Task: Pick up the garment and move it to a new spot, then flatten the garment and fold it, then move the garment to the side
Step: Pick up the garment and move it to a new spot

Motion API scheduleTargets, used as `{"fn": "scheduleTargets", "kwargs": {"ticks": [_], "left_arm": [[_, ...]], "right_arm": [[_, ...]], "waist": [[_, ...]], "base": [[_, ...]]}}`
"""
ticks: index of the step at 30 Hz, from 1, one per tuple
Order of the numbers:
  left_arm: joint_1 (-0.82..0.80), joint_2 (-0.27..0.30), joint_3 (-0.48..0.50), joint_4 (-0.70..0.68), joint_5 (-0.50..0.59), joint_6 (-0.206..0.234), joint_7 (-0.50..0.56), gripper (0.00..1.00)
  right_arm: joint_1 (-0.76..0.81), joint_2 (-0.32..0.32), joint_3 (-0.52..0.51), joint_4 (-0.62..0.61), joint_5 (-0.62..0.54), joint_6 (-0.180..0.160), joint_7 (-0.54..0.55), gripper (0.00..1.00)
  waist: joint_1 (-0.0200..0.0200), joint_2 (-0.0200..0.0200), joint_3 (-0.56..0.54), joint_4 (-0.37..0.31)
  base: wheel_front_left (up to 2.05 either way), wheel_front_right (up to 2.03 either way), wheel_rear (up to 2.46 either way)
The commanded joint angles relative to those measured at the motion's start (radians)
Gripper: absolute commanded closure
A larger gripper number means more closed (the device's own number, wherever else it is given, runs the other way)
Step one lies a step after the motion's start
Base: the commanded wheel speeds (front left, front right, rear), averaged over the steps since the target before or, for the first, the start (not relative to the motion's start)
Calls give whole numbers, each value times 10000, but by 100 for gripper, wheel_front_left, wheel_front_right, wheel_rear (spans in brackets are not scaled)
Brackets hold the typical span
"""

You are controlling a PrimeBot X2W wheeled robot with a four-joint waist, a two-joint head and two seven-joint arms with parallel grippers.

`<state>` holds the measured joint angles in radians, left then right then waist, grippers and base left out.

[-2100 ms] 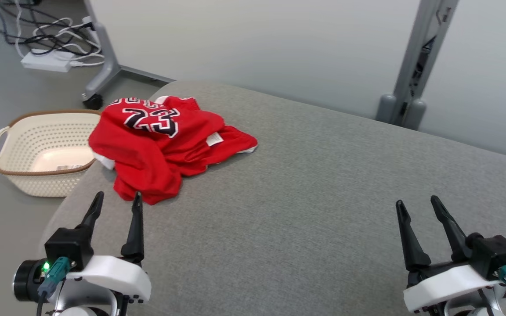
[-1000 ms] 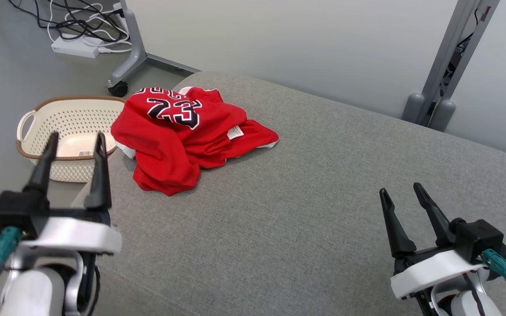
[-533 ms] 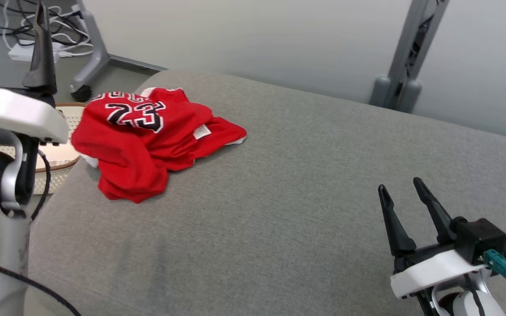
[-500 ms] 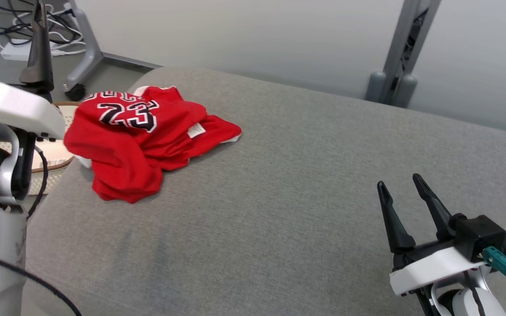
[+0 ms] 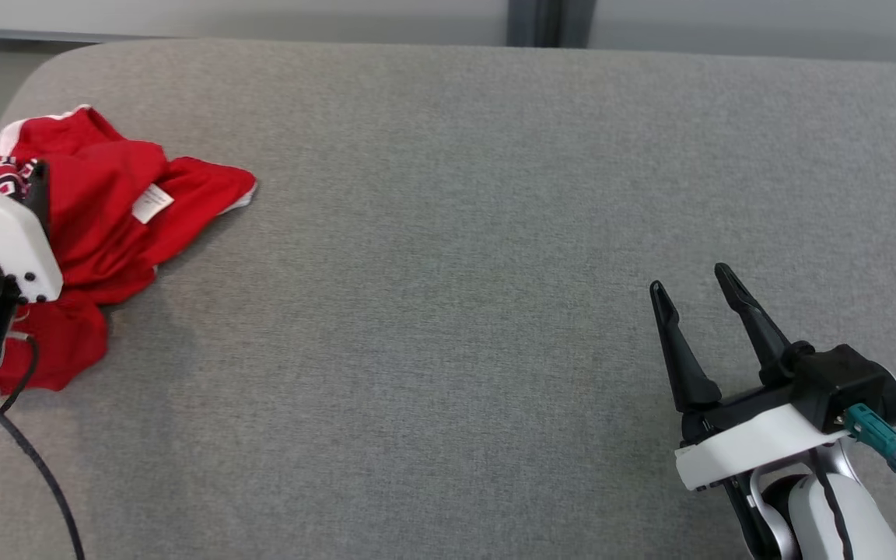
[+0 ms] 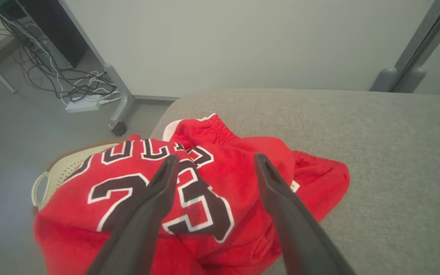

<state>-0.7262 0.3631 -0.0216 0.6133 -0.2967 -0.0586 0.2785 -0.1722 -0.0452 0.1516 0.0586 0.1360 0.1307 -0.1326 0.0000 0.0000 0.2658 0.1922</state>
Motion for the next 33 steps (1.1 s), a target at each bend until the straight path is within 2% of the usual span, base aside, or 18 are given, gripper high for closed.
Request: {"fn": "scheduleTargets", "kwargs": {"ticks": [1,9,10,11,15,21,22,24,27,30,31,33], "left_arm": [[-175,217,90,475,-20,70,61,0],[-395,656,580,2653,-371,368,-177,0],[-447,655,625,2820,-419,366,-263,55],[-518,640,667,2978,-488,335,-324,100],[-833,738,659,3221,-485,230,-1030,100],[-1638,708,285,2294,-53,162,-3072,100],[-1638,708,285,2294,-53,162,-3072,100],[-1680,612,190,1498,38,191,-3691,100],[-1424,505,86,406,107,243,-4038,100],[-914,374,-61,-1039,184,338,-4130,100],[-914,374,-61,-1039,184,338,-4130,100],[-381,251,-189,-2180,228,448,-4022,100]], "right_arm": [[-195,-78,52,24,13,1,-72,0],[-566,-78,40,114,-7,1,-246,0],[-605,-78,35,135,-32,1,-259,0],[-644,-78,25,165,-58,1,-275,0],[-737,-78,-48,241,-95,1,-334,0],[-766,-82,-354,165,-170,1,-491,0],[-766,-82,-354,165,-170,1,-491,0],[-600,-82,-404,146,-75,1,-553,0],[-439,-77,-435,125,20,1,-556,0],[-292,-85,-454,116,104,1,-557,0],[-292,-85,-454,116,104,1,-557,0],[-150,-79,-480,121,177,1,-554,0]], "waist": [[0,0,647,-640],[0,0,1237,-1082],[0,0,1261,-1091],[0,0,1285,-1097],[0,0,1306,-1053],[0,0,976,-783],[0,0,976,-783],[0,0,675,-731],[0,0,357,-734],[0,0,30,-805],[0,0,30,-805],[0,0,-190,-901]], "base": [[0,0,0],[0,0,0],[0,0,0],[0,0,0],[0,0,0],[0,0,0],[0,0,0],[0,0,0],[0,0,0],[0,0,0],[0,0,0],[0,0,0]]}}
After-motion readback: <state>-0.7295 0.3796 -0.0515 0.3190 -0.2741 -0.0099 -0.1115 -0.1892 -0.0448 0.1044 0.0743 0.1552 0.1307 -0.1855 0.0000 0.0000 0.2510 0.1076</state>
